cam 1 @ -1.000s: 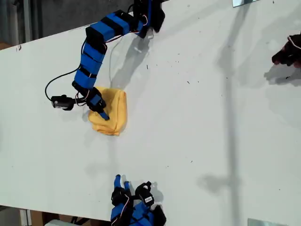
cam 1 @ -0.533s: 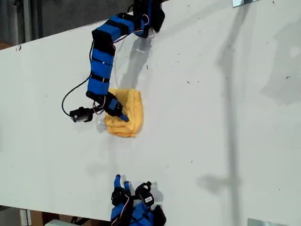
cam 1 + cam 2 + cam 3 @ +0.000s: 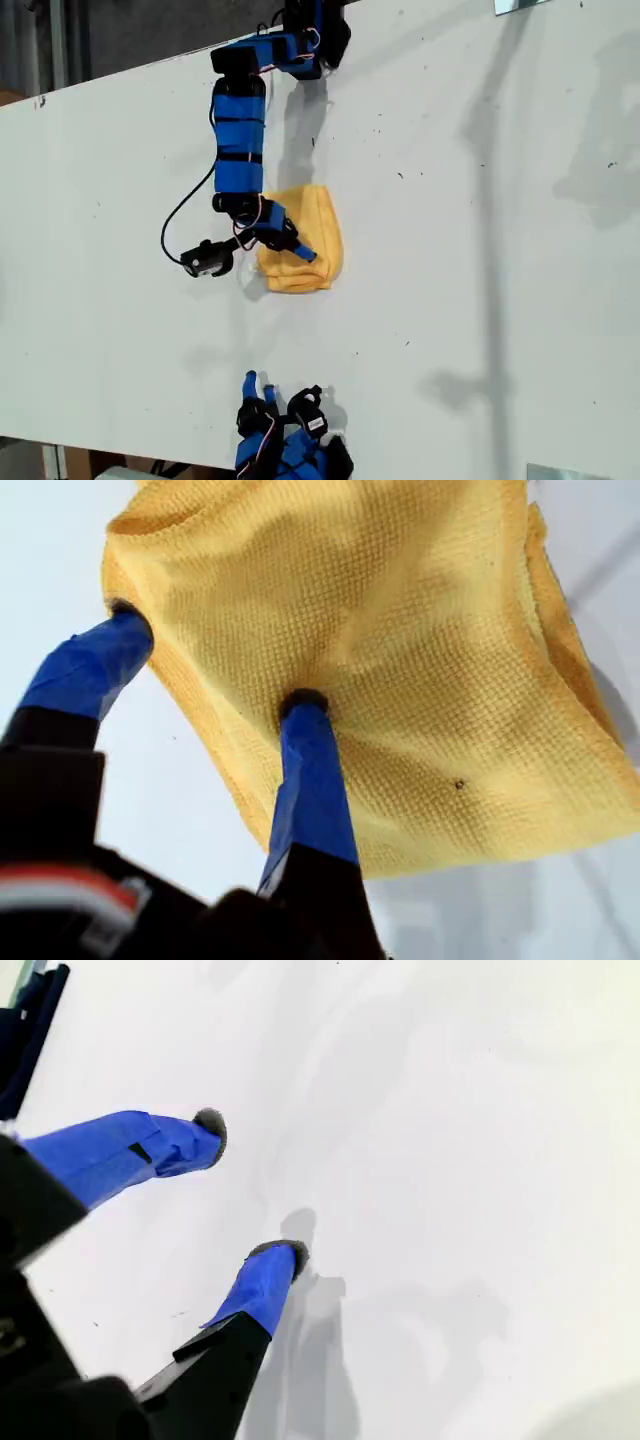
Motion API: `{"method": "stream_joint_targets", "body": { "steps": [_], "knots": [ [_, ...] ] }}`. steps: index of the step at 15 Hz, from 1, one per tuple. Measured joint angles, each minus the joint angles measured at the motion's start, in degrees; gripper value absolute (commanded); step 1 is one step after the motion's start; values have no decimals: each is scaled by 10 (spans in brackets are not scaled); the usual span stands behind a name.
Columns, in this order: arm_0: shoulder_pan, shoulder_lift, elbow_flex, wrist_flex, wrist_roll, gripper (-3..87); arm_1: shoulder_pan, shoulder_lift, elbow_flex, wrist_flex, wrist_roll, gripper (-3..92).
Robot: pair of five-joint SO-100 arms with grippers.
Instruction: Grasp corners of a square towel and fold twice.
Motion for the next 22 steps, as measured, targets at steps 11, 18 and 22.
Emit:
{"method": "stream_joint_targets", "body": {
  "steps": [11,18,22],
  "knots": [
    [2,0,-1,-1,66,195,239,758,628,-74,39,254],
    [40,1,2,-2,103,181,226,1267,966,-11,146,139],
    [40,1,4,-2,190,173,242,1267,1028,11,185,93]
  ]
}}
